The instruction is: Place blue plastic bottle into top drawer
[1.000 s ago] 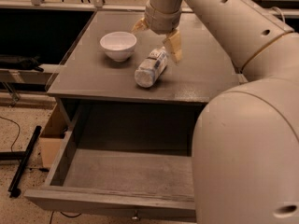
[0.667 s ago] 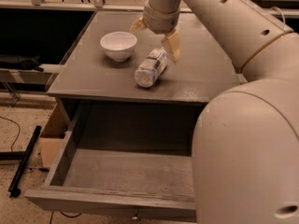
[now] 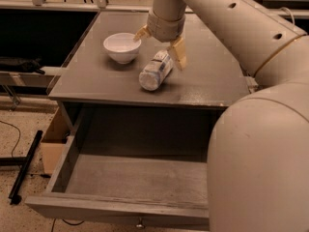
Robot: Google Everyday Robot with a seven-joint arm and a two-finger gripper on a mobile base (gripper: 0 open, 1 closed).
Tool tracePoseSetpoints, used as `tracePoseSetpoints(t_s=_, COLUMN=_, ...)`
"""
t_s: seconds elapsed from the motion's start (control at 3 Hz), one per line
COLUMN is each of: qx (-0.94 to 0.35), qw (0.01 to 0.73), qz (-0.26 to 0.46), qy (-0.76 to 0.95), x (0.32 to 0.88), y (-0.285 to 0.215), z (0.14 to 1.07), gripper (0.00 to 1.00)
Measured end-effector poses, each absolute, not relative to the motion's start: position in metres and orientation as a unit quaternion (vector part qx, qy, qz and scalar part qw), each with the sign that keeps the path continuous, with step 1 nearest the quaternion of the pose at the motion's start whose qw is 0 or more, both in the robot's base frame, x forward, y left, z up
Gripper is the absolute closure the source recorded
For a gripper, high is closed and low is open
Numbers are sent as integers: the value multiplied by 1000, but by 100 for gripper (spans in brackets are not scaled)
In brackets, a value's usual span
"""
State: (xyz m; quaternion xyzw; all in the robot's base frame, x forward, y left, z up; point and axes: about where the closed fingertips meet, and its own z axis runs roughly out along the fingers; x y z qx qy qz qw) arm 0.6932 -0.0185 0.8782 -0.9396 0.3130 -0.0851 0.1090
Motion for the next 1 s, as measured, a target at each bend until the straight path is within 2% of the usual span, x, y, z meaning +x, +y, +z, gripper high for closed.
tracePoseSetpoints(t_s=0.33, qx=-942, qw=90, qz=-67, qy=315, x=667, y=-20, z=852, gripper=0)
tracePoseSetpoints(t_s=0.67, qx=-942, qw=90, qz=-67, qy=315, x=667, y=-20, z=852, gripper=0)
tracePoseSetpoints(t_s=1.0, qx=-942, qw=90, qz=-67, qy=315, x=667, y=-20, z=852, gripper=16)
